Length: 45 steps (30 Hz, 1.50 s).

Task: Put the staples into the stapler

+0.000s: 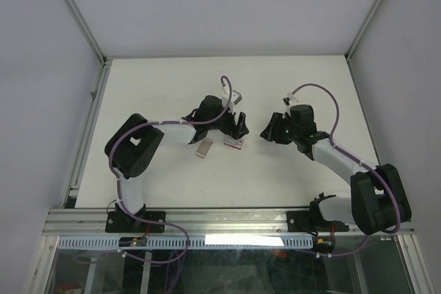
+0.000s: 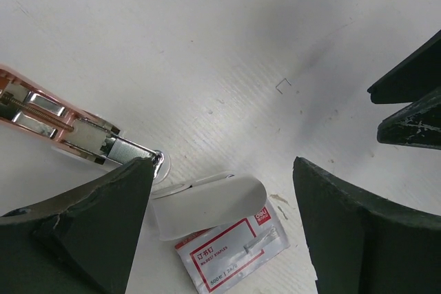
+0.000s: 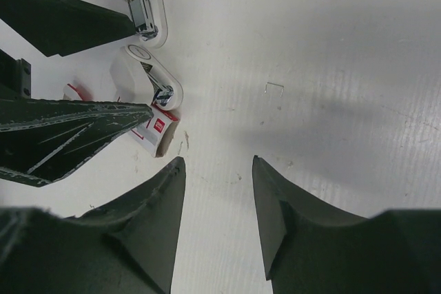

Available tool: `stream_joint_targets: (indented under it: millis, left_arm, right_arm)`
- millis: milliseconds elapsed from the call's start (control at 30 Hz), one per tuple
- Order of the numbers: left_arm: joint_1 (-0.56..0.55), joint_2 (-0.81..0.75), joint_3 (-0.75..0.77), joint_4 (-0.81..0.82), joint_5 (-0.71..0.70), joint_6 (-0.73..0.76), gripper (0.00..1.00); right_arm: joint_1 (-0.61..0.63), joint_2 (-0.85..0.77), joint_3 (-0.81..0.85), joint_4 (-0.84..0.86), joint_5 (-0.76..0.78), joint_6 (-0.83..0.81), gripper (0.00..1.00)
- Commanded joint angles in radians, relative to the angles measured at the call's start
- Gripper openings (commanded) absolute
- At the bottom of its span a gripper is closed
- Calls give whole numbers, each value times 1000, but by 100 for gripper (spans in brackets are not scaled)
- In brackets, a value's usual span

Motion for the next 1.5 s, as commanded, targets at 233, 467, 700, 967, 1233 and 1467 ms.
stream_joint_targets:
  millis: [233, 467, 700, 967, 1233, 1467]
  left_arm:
    - [5, -75, -96, 65, 11, 10, 83]
    - [4, -112, -152, 65, 34, 11, 83]
    - [5, -124, -183, 69, -15, 33, 80]
    - [3, -131, -199, 73, -22, 79, 51]
    - [-16, -135, -205, 77, -49, 109, 42]
    - [-45, -112, -183, 75, -124, 166, 50]
  right_arm:
    - [-9, -42, -6, 25, 7, -2, 47]
    - [-12, -37, -7, 29, 6, -2, 47]
    - [-14, -38, -10, 27, 6, -2, 47]
    - [-19, -34, -13, 29, 6, -2, 47]
    - [-21, -30, -13, 31, 4, -2, 46]
    - [-22, -28, -13, 30, 3, -2, 46]
